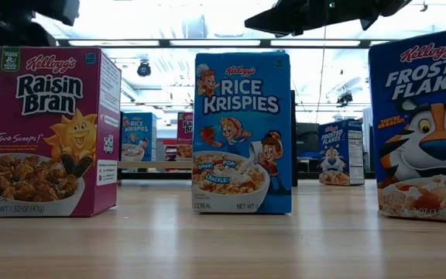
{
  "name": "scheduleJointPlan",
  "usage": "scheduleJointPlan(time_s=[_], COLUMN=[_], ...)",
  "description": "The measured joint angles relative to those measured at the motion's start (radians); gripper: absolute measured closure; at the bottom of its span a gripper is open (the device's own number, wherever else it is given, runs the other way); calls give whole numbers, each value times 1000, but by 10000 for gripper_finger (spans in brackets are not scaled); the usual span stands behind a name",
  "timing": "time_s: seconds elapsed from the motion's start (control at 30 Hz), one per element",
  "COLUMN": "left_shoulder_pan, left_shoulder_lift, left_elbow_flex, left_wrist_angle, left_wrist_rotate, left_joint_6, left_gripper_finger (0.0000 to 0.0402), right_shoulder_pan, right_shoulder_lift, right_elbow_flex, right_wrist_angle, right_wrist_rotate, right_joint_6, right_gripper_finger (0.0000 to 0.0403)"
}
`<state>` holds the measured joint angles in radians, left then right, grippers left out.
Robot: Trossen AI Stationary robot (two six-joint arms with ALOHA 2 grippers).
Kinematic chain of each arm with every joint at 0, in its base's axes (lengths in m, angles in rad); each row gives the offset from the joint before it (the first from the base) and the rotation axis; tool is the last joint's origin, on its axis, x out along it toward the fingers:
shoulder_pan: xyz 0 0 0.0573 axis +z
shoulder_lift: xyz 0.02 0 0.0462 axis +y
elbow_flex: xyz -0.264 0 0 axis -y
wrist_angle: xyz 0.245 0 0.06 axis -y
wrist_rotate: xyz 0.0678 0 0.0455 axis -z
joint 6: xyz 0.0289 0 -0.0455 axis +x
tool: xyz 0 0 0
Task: Stack cereal on shelf
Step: Put the left blue cereal box on the shelf
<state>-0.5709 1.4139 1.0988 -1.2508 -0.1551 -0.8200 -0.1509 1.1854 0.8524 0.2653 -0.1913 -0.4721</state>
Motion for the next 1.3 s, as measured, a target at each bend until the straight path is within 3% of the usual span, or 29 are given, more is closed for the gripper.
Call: scheduleJointPlan(time_s=[0.2,0.63,0.93,1.3], left_shoulder_pan=[0,0,2,45], left_shoulder_lift=[-4,-3,-3,-3], left_elbow_flex=[-22,-22,26,289], left_wrist_angle=[56,56,56,4], left_wrist_rotate=[9,9,6,-290], left_joint_6=[1,0,1,212], left_gripper_finger=[132,230,244,244], right_shoulder_pan=[0,0,0,0], right_shoulder_lift=[0,0,-61,-166], right_elbow_flex=[0,0,0,-56], right_wrist_angle=[0,0,-95,-135], right_wrist_rotate=[0,0,1,0], right_joint_6=[0,1,7,19], right_gripper_finger=[394,394,394,394])
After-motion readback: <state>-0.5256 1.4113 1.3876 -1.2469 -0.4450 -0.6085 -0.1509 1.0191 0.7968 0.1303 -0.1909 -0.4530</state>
